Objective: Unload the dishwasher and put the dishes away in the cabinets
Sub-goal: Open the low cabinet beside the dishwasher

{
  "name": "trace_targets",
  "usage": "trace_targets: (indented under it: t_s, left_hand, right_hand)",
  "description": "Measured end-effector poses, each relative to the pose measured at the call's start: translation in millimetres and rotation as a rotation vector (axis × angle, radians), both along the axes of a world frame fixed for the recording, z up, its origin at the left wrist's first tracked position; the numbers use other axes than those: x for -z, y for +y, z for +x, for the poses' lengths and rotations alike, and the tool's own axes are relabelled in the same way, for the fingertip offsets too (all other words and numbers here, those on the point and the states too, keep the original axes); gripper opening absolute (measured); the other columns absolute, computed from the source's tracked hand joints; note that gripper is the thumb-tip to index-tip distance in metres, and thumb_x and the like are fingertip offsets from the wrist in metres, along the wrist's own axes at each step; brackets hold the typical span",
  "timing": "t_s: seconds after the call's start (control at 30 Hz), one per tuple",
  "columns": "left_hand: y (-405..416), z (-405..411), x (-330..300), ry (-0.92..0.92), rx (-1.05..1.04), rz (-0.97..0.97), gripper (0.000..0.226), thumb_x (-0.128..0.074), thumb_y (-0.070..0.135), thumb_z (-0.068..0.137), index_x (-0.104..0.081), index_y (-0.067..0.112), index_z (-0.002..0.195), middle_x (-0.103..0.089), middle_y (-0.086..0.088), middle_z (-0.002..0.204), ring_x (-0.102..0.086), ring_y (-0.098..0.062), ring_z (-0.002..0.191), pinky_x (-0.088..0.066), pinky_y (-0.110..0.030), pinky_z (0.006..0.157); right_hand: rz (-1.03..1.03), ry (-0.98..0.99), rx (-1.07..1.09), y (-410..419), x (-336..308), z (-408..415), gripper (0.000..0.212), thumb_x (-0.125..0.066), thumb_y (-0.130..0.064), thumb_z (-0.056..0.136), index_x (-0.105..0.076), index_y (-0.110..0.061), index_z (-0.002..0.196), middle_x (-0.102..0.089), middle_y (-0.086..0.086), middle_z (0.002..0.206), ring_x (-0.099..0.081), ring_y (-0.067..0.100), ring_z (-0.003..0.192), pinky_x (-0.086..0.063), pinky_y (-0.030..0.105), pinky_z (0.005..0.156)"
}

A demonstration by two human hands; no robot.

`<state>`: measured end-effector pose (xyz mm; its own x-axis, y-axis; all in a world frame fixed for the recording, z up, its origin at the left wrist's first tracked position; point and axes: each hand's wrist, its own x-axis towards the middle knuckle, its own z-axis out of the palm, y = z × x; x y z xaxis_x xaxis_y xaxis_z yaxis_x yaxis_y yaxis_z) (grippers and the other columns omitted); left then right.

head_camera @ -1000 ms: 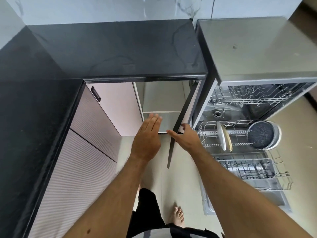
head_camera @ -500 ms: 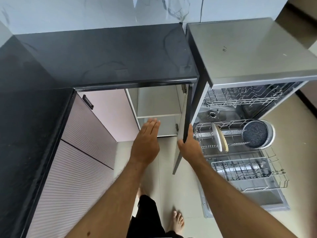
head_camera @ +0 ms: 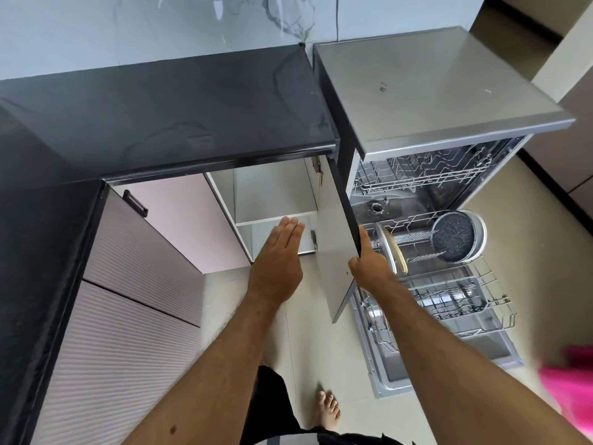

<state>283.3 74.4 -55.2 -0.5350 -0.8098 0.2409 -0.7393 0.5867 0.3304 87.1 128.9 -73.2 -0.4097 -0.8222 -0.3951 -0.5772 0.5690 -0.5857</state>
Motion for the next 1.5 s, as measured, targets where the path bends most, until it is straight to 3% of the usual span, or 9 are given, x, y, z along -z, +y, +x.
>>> trace_targets:
  t_s: [0.17,0.4,0.5,0.67,0.8,0.9,1.0,1.27,1.5]
  left_hand:
    - [5.3,1.0,-0.9,0.004,-0.011,-0.001,0.061,-0.05,-0.008,0.087,-0.042,0.007,0.146,-0.042,-0.008,0.152,-0.029,-0.024,0.146,-0.023,-0.032,0.117]
    - [16.0,13.3,3.6,0.008,-0.028,-0.004,0.062,-0.048,-0.011,0.085,-0.043,0.005,0.145,-0.044,-0.008,0.15,-0.03,-0.025,0.145,-0.023,-0.032,0.117]
    - [20.5,17.9,1.9,0.012,-0.034,-0.016,0.062,-0.049,-0.011,0.085,-0.044,0.006,0.144,-0.044,-0.008,0.15,-0.031,-0.024,0.145,-0.023,-0.031,0.116]
    - [24.6,26.5,-9.9,0.012,-0.021,-0.039,0.062,-0.052,-0.012,0.084,-0.045,0.004,0.143,-0.045,-0.009,0.148,-0.033,-0.025,0.143,-0.03,-0.036,0.116]
    - [25.3,35.8,-17.2,-0.011,-0.007,-0.053,0.061,-0.052,-0.011,0.085,-0.044,0.003,0.144,-0.044,-0.01,0.149,-0.033,-0.026,0.144,-0.033,-0.039,0.116]
    - [24.9,39.5,-16.9,-0.023,0.004,-0.038,0.059,-0.051,-0.01,0.087,-0.044,0.003,0.144,-0.044,-0.012,0.149,-0.033,-0.027,0.144,-0.033,-0.041,0.116]
    - [23.2,40.5,-14.0,-0.029,0.047,-0.03,0.058,-0.051,-0.01,0.086,-0.045,0.002,0.143,-0.046,-0.013,0.147,-0.034,-0.028,0.143,-0.034,-0.042,0.115]
    - [19.0,44.6,-15.3,-0.013,0.111,-0.037,0.057,-0.053,-0.009,0.085,-0.047,0.002,0.141,-0.048,-0.011,0.146,-0.037,-0.028,0.141,-0.029,-0.036,0.117]
    - [31.4,70.8,5.0,-0.033,0.158,0.059,0.062,-0.052,-0.013,0.082,-0.049,0.005,0.141,-0.048,-0.01,0.147,-0.039,-0.025,0.141,-0.042,-0.042,0.11]
  right_hand:
    - [0.014,0.032,0.015,-0.3,1.6,-12.6,0.079,-0.044,-0.007,0.093,-0.004,-0.032,0.157,-0.061,0.013,0.095,-0.055,0.023,0.07,-0.042,0.031,0.068]
    - [-0.061,0.198,0.089,8.5,2.8,-25.6,0.057,-0.048,-0.004,0.094,-0.034,-0.019,0.147,-0.061,0.017,0.124,-0.061,0.037,0.107,-0.051,0.042,0.088]
    - [-0.03,0.233,0.075,14.9,0.4,-28.3,0.054,-0.05,-0.007,0.097,-0.034,-0.019,0.147,-0.063,0.02,0.118,-0.062,0.039,0.105,-0.052,0.042,0.083]
    - [0.023,0.277,0.013,16.0,-1.0,-34.8,0.071,-0.057,0.0,0.09,-0.025,-0.017,0.151,-0.063,0.019,0.123,-0.063,0.036,0.109,-0.054,0.048,0.09]
    - [-0.034,0.328,-0.062,26.0,-6.7,-29.2,0.078,-0.047,0.01,0.086,-0.016,-0.012,0.155,-0.024,0.009,0.16,-0.048,0.033,0.131,-0.048,0.044,0.099]
    - [-0.06,0.427,-0.16,30.4,2.0,-23.7,0.081,-0.044,0.008,0.087,-0.011,-0.013,0.157,-0.006,0.006,0.165,-0.018,0.029,0.149,-0.035,0.044,0.115]
    - [-0.012,0.45,-0.164,28.7,10.7,-20.0,0.084,-0.051,-0.001,0.089,-0.003,-0.012,0.157,0.002,0.007,0.166,0.001,0.029,0.152,-0.017,0.045,0.123]
    - [0.032,0.401,-0.071,37.7,-1.3,4.3,0.087,-0.052,-0.004,0.09,0.003,-0.013,0.157,0.017,0.005,0.164,0.015,0.029,0.15,-0.001,0.043,0.12]
    - [0.035,0.334,-0.008,79.8,-8.4,31.2,0.081,-0.052,-0.005,0.088,-0.012,-0.023,0.156,0.018,0.002,0.164,0.012,0.028,0.151,-0.01,0.045,0.121]
